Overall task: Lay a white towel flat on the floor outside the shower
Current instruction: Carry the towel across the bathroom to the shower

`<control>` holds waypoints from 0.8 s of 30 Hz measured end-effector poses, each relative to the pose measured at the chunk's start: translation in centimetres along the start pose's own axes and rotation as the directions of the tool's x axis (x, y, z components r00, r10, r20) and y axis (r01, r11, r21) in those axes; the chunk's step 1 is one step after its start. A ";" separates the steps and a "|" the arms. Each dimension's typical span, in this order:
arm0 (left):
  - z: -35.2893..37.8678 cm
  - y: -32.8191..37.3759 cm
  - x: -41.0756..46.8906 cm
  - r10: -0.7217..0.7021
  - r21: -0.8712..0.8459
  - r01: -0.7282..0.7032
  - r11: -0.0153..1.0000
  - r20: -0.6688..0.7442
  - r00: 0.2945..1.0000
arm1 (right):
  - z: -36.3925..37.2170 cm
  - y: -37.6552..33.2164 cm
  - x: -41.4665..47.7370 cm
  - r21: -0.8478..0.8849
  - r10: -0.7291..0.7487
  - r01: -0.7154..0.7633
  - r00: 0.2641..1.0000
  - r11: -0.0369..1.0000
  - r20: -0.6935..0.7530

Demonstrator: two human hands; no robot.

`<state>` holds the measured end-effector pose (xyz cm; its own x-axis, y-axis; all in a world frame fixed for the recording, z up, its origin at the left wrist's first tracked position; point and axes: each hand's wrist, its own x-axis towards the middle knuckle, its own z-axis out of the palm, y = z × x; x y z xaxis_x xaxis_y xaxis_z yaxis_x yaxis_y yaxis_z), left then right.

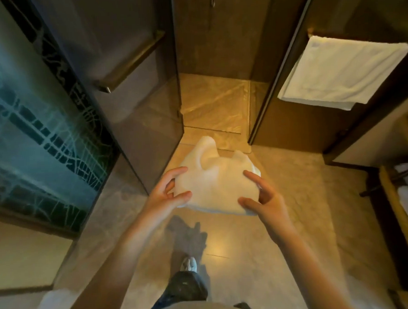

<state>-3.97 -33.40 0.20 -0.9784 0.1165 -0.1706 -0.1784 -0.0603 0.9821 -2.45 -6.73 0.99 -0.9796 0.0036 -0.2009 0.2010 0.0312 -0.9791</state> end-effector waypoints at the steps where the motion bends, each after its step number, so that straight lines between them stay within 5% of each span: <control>1: -0.3 0.4 2.0 -0.006 -0.002 0.006 1.000 0.020 1.000 | 0.1 -0.5 1.5 0.002 0.004 -0.004 1.000 1.000 -0.014; 10: 0.0 1.3 17.6 -0.068 0.034 0.063 0.997 0.159 0.985 | -1.7 -2.1 13.6 -0.009 0.040 -0.041 0.995 0.999 -0.088; 24: 5.6 -10.8 38.2 -0.257 0.037 0.256 0.966 0.021 0.966 | -9.7 9.8 37.2 -0.004 0.154 -0.154 0.987 0.988 -0.041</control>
<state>-38.82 -22.72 -16.47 -0.8972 0.1487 -0.4159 -0.4195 0.0079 0.9077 -36.91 3.44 -15.80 -0.9364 0.0493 -0.3475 0.3493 0.0339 -0.9364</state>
